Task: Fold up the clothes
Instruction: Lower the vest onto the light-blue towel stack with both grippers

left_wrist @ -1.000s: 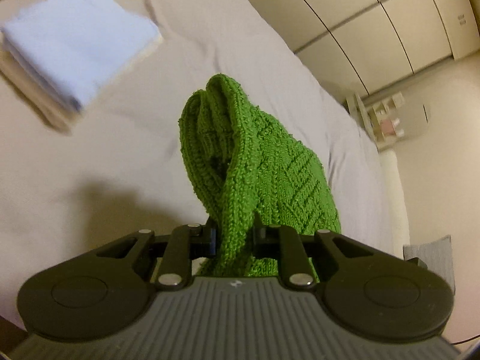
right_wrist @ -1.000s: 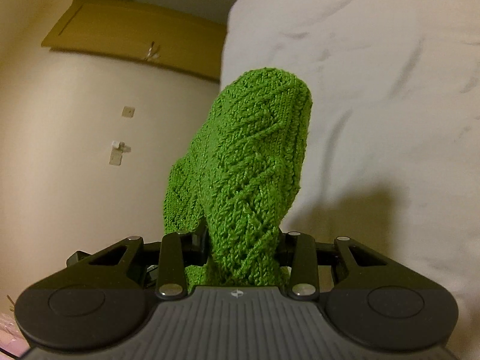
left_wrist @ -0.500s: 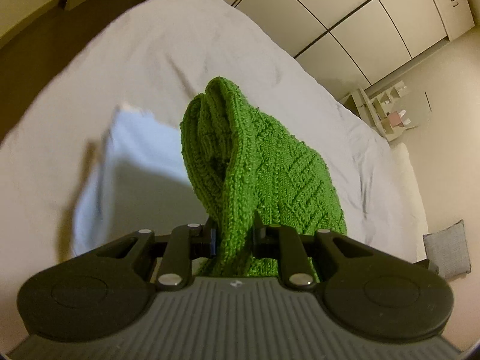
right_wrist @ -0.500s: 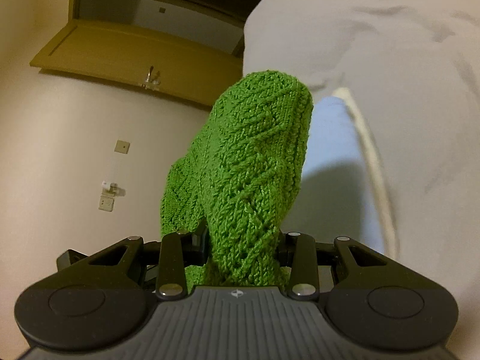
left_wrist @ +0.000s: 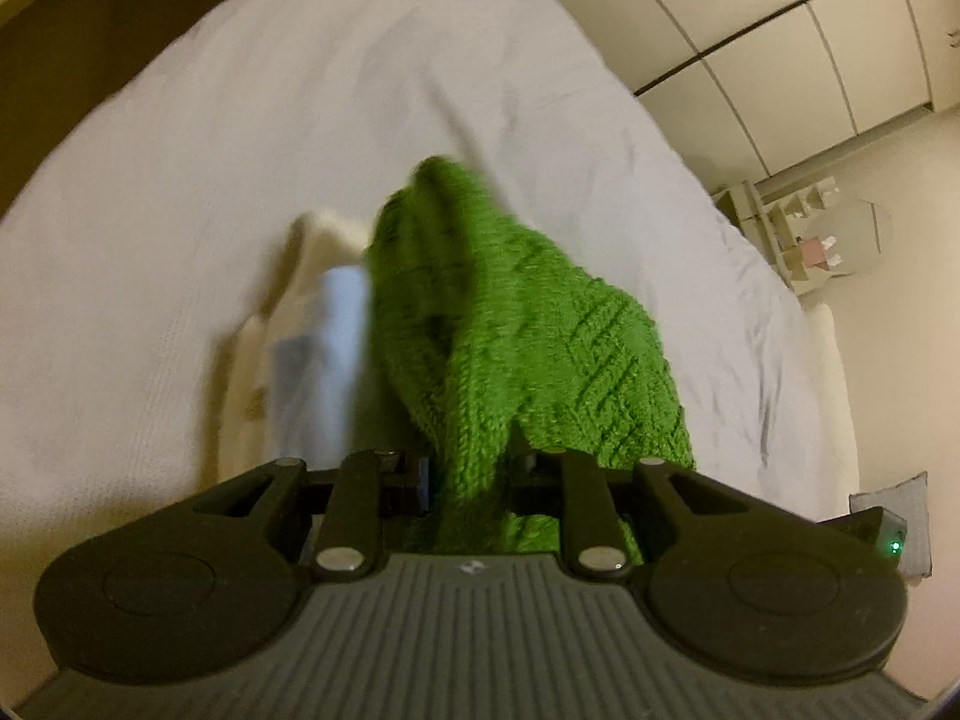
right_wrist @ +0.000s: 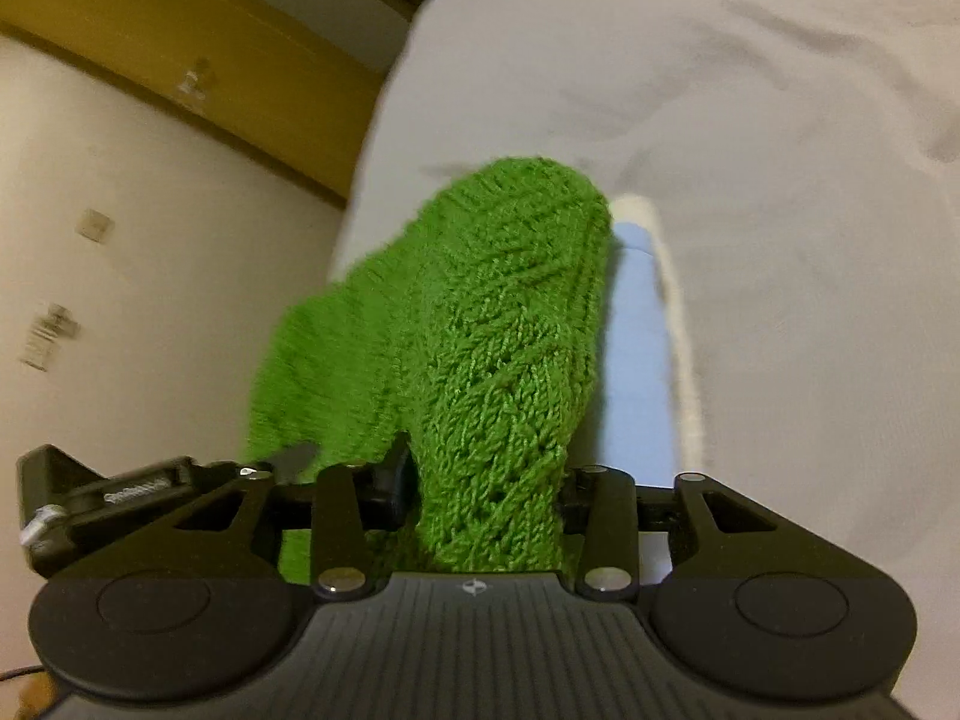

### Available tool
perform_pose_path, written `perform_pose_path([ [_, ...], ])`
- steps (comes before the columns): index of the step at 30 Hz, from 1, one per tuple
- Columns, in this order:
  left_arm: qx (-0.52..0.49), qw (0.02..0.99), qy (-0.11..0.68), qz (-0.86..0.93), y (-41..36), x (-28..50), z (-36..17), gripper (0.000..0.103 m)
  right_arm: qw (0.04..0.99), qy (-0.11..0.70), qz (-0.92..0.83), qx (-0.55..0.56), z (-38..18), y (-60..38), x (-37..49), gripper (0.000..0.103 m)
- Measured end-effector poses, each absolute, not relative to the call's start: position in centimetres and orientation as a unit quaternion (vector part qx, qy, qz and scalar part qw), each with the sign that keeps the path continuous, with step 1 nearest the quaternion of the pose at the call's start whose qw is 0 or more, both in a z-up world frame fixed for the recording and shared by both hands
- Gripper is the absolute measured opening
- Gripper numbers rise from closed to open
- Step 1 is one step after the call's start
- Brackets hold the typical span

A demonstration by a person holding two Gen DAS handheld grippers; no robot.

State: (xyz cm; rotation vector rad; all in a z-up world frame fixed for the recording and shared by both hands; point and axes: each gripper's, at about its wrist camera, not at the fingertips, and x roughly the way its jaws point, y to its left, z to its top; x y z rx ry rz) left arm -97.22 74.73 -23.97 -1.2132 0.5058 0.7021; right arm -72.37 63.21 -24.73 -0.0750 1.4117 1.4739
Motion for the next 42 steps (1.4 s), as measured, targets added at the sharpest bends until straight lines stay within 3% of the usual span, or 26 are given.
perform_pose_path([
  [2,-0.559,0.731,0.227,0.319,74.9,-97.5,-24.7,0.026,0.526,0.597,0.605,-0.029,-25.2,63.6,-72.7,0.045],
  [6,-0.537,0.73,0.249,0.342,74.5,-97.2,-22.5,0.024,0.56,0.558,0.606,-0.086,-22.3,63.8,-73.8,0.063],
  [10,-0.479,0.743,0.271,0.382,72.1,-97.2,-17.8,0.021,0.606,0.48,0.615,-0.154,-18.4,61.0,-75.6,0.065],
  [11,-0.468,0.747,0.271,0.386,71.3,-97.3,-16.7,0.02,0.608,0.469,0.62,-0.16,-17.5,60.0,-76.0,0.063],
  [15,-0.397,0.782,0.31,0.367,67.3,-95.5,-13.7,0.019,0.591,0.418,0.66,-0.202,-15.4,56.8,-78.7,0.032],
  [18,-0.347,0.788,0.357,0.364,65.4,-94.0,-14.9,0.014,0.577,0.381,0.684,-0.232,-14.9,55.1,-81.0,0.026],
  [20,-0.355,0.771,0.379,0.368,65.1,-94.1,-17.2,0.007,0.566,0.365,0.694,-0.255,-15.8,54.7,-82.4,0.025],
  [24,-0.364,0.765,0.373,0.379,64.1,-96.1,-20.5,0.008,0.547,0.358,0.694,-0.302,-19.2,54.7,-84.2,0.025],
  [28,-0.359,0.768,0.367,0.383,63.8,-96.5,-21.1,0.008,0.545,0.302,0.701,-0.346,-21.7,54.9,-86.1,0.026],
  [32,-0.352,0.768,0.368,0.388,63.5,-96.2,-20.4,0.008,0.541,0.289,0.696,-0.374,-21.0,55.0,-86.5,0.027],
  [42,-0.377,0.777,0.306,0.399,65.2,-96.4,-16.3,0.006,0.556,0.311,0.717,-0.285,-15.7,58.7,-85.0,0.026],
])
